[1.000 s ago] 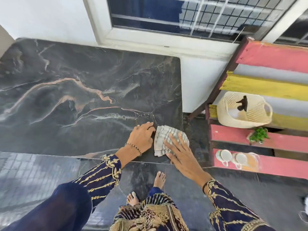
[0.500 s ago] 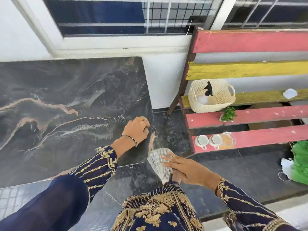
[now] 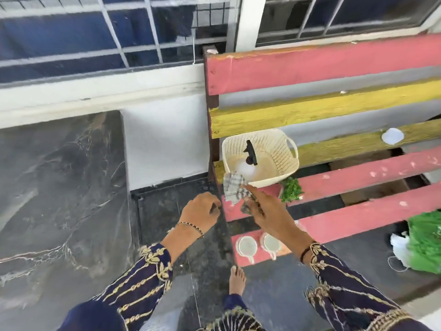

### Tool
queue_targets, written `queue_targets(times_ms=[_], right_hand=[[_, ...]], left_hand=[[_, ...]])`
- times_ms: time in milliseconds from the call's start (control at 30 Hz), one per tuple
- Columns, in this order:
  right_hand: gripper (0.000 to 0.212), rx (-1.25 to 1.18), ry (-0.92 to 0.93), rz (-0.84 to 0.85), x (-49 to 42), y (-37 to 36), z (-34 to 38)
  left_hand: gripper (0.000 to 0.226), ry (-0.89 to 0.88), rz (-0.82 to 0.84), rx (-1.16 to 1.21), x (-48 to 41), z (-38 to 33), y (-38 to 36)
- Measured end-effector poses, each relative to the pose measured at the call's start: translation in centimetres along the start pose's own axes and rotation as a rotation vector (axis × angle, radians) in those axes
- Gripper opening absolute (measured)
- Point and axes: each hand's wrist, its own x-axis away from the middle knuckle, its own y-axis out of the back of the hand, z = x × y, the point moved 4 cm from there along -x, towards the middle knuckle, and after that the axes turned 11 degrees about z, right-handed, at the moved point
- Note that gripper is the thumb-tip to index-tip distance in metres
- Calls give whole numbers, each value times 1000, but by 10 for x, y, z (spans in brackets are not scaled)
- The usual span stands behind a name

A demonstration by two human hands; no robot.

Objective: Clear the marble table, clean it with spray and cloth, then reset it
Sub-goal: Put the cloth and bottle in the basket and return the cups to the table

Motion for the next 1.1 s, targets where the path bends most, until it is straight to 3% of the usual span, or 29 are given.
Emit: queue_targets(times_ms=[133, 267, 600, 767, 1000, 1100], right_hand=[[32, 45, -96, -241, -37, 48, -54], [27, -22, -239, -311, -79, 76, -109], [32, -77, -602, -97, -153, 56, -193], [38, -36, -523, -39, -159, 45, -187], [17, -166, -337, -156, -123, 43, -148], [18, -130, -246, -229, -100, 42, -121]], left_hand=[[21, -6, -11, 58, -60, -32, -4], [20, 38, -35, 153, -110, -42, -8], [21, 74, 23, 86, -142, -32, -51], [26, 27, -29, -50, -144, -40, -54], [27, -53, -29, -63, -136, -60, -58], [28, -106, -41, -68, -127, -65, -64]])
